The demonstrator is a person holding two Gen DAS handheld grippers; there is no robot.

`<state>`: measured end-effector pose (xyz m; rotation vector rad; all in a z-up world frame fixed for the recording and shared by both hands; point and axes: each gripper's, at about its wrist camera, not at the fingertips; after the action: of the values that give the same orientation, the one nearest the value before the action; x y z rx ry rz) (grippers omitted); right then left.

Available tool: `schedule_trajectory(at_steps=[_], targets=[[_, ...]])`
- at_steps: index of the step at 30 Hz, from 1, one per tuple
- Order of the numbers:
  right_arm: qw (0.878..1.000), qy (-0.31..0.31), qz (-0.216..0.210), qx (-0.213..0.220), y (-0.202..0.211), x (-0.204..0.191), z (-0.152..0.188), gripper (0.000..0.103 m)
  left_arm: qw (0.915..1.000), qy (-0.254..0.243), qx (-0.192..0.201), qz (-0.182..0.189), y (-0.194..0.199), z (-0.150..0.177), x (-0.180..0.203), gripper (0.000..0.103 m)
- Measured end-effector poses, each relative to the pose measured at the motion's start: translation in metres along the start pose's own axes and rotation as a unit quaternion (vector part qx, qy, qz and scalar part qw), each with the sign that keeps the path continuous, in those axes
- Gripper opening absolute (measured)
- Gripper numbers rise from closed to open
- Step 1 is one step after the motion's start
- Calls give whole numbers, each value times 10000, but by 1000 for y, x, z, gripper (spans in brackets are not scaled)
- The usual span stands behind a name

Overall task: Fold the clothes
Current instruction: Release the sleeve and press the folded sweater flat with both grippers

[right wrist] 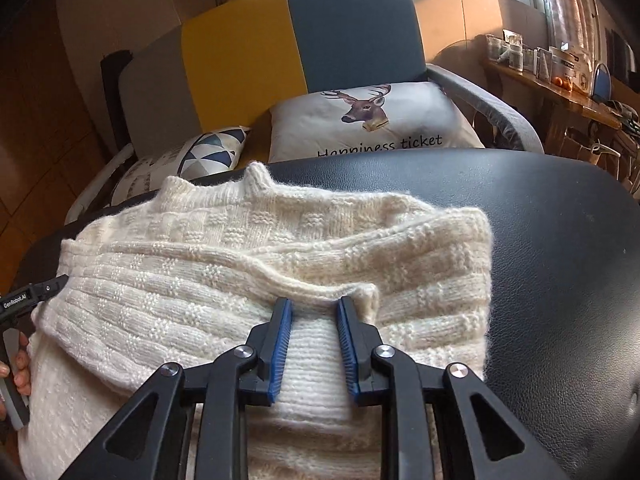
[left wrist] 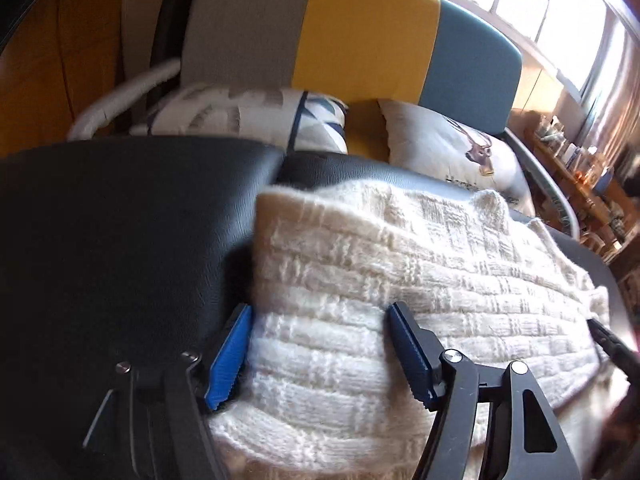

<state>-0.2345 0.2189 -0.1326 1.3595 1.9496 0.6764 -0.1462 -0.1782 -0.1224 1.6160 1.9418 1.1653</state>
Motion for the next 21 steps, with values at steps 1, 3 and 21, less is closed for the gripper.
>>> schedule_trajectory(at_steps=[1, 3, 21], targets=[[10000, 13, 9, 5, 1, -1, 0, 22, 9998, 139, 8, 125, 2, 0, -6, 69], [10000, 34, 22, 12, 1, -2, 0, 22, 9984, 416, 25, 376, 5, -1, -19, 68], [9996, -56, -261, -40, 13, 7, 10, 22, 9934, -968, -100, 608, -32, -22, 35, 70]])
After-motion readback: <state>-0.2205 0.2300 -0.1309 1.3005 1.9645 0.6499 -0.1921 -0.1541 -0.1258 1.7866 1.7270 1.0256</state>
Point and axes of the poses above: each gripper's, at about its wrist camera, not at the fingertips, and y roughly against the way its jaws point, x to its right, z to its underside, and after that the axes turned 3 degrees about -z, right-handed
